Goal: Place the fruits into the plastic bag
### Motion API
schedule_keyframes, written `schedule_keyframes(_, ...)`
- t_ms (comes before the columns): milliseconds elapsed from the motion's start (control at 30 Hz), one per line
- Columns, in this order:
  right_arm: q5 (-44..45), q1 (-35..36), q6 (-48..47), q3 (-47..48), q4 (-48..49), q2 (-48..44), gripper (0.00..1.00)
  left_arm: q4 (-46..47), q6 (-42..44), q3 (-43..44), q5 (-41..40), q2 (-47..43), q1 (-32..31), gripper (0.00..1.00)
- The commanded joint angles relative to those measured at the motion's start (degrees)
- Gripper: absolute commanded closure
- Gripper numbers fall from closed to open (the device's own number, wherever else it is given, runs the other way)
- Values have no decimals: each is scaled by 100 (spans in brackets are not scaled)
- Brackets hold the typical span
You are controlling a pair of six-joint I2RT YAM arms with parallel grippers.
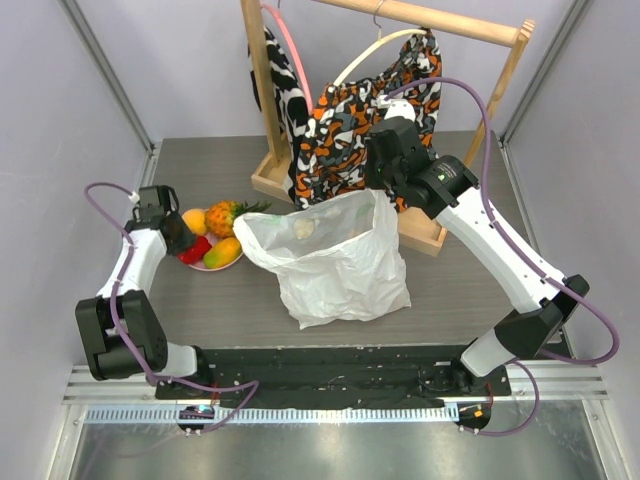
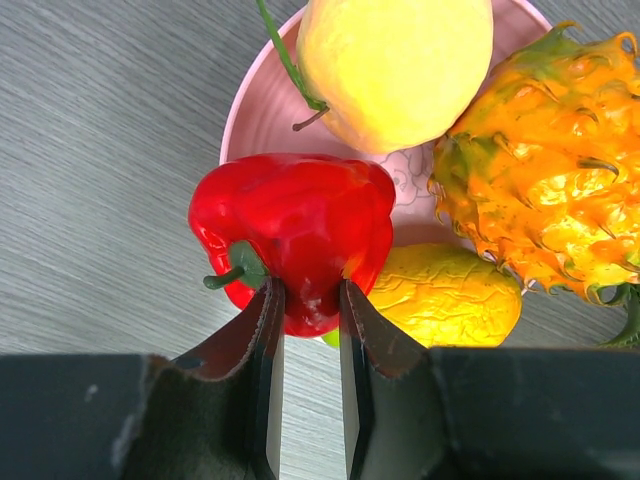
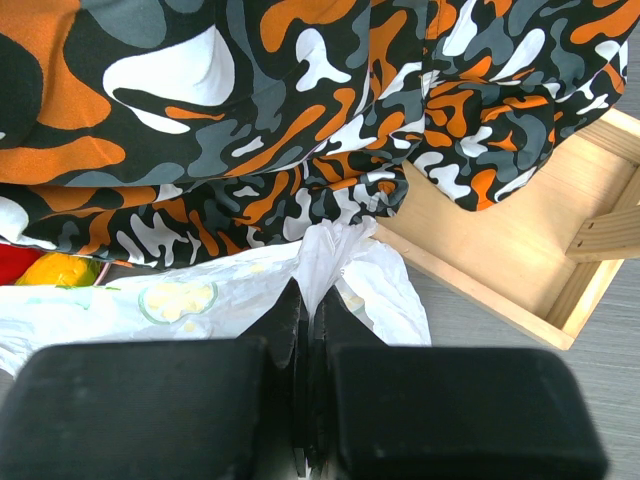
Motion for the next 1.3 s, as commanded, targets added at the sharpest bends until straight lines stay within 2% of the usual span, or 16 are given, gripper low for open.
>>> schedule_keyframes(0,77,-33,17,58,189,-194,99,-77,38,-207,-5,-136,29,83)
schedule_keyframes(467,16,-25,53,32,206,-211,99,-403,-77,-154,12,-883,29,85)
schedule_keyframes(933,-37,-25,61,23,215,-211,99,-727,-260,118,223,-1130,29,84)
schedule_keyframes(1267,-90,-33,44,5,224,-229,99,-956,-288,320,-49,-1350,20,84)
